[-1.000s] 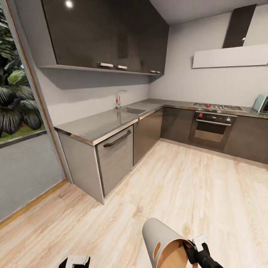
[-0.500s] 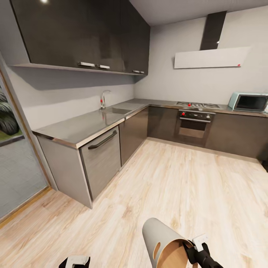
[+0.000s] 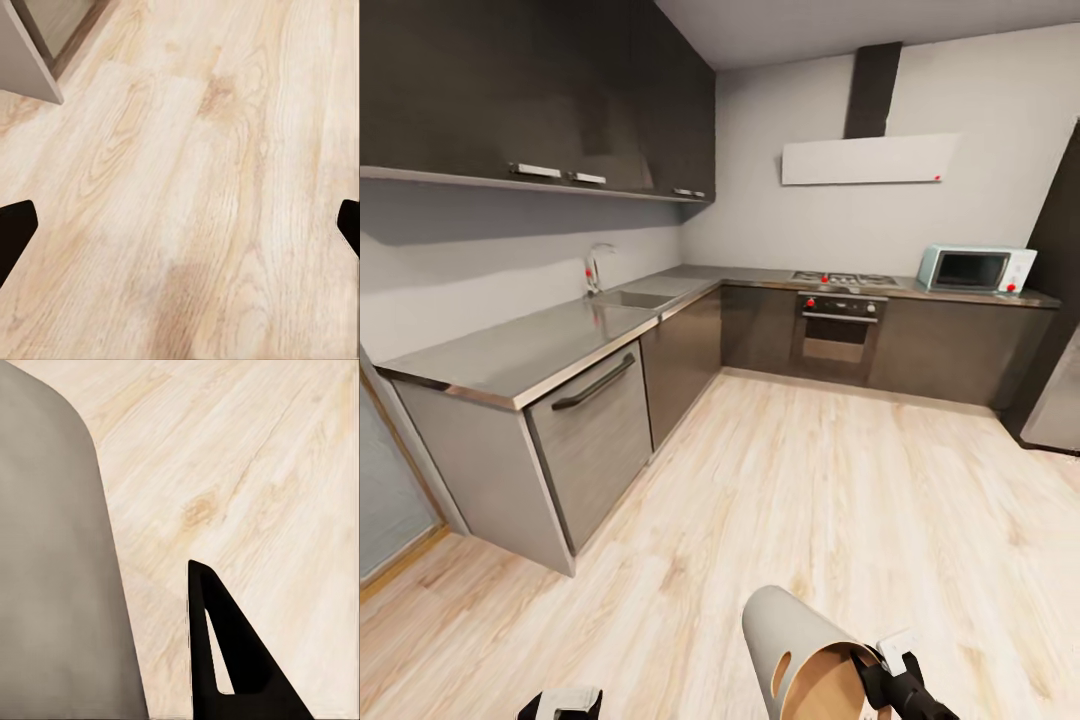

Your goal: Put the three can of soda from the living room inside the tash can in the kitchen.

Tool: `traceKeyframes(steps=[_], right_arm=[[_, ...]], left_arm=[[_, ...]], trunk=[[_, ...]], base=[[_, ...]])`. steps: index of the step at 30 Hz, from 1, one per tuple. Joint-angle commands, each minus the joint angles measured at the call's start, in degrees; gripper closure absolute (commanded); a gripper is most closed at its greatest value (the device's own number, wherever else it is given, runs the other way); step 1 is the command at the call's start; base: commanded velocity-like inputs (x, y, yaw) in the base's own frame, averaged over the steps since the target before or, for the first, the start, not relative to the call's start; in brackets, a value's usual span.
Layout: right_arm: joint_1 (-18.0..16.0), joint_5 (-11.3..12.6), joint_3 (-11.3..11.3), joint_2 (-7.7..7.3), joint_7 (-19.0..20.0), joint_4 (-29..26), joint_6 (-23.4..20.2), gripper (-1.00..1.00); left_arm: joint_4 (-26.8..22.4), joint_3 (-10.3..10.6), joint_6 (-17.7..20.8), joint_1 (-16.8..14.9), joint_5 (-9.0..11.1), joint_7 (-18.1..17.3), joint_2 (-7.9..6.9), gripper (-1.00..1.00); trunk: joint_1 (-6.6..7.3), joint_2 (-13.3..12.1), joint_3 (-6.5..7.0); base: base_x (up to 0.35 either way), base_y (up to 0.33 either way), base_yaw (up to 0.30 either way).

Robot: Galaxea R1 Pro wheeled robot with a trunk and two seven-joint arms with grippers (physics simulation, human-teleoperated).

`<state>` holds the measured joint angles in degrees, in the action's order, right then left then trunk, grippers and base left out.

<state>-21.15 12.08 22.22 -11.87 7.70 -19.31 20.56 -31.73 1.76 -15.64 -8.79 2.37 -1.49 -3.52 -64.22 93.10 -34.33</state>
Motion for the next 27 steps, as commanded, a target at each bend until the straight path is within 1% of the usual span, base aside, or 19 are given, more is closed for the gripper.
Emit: traceKeyframes(steps=[1,27], right_arm=[[-0.03,0.01,-0.25,0.01,0.03,-0.11,0.01,1.0],[-0.03,-0.01,-0.25,0.01,0.02,-0.11,0.01,1.0]], left_arm=[[0.0,0.0,0.0,0.0,0.0,0.0,0.0,-1.0],[0.0,0.0,0.0,0.0,0.0,0.0,0.04,-1.0]], trunk=[[0.0,0.0,0.01],[0.0,0.0,0.01]], base=[[0.0,0.0,-0.252],[0.0,0.0,-0.252]])
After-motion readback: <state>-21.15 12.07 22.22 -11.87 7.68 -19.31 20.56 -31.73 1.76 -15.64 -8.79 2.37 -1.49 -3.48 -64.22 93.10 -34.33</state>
